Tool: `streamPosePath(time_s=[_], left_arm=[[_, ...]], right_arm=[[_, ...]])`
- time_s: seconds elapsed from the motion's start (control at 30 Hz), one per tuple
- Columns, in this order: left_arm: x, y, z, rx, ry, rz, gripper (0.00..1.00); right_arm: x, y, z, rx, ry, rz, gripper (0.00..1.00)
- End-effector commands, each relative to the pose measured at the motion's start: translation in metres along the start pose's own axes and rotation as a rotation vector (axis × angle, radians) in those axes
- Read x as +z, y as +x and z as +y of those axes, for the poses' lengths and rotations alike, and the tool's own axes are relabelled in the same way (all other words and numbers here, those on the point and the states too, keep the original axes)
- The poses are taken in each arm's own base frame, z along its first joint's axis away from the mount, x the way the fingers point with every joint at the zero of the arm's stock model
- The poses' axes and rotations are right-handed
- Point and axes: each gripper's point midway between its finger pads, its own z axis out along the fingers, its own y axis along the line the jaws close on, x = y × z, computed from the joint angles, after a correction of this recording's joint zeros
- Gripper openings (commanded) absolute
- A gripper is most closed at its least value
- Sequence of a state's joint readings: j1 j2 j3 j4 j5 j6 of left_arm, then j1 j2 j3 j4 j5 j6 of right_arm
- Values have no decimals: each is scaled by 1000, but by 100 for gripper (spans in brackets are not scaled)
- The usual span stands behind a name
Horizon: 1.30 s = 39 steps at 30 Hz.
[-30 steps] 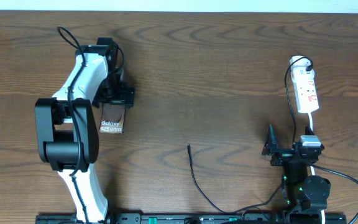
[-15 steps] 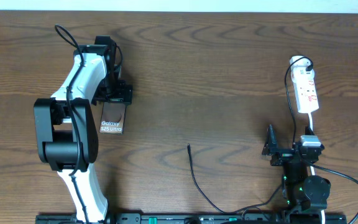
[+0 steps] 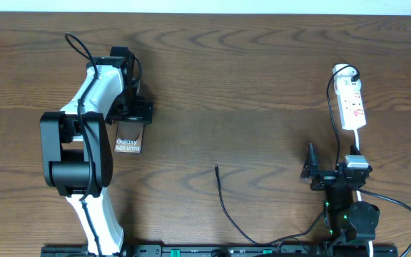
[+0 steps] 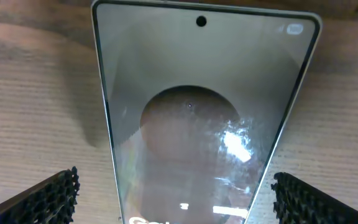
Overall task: Plug charger to phone and switch on socket
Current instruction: 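Lower the left gripper around the Galaxy box edges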
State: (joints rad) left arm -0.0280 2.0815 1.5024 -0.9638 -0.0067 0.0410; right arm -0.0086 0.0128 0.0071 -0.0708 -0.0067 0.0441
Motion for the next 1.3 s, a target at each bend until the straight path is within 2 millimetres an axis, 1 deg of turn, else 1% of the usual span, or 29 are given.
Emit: streamPosePath(time_s=[0.0,0.23,0.4,0.57,0.87,1.13,1.27], left_arm=[[-6,-1,4,-13,-11,-20,98],[-6,-1,4,-12,-12,-21,98],[-1,6,4,4,-12,-2,98],[0,7,3,5,-12,1,98],[14,13,3,10,-13,9,98],[14,4,0,33,0,-28,98],[14,0,-12,50,72,-47,98]], right_arm=[[0,1,2,-9,-6,4,99],[0,1,2,-9,-6,4,99],[0,1,2,-9,-6,4,99],[0,1,2,-9,-6,4,99],[0,1,2,-9,-6,4,99],[0,1,2,-9,-6,4,99],[0,1,2,-9,-6,4,99]])
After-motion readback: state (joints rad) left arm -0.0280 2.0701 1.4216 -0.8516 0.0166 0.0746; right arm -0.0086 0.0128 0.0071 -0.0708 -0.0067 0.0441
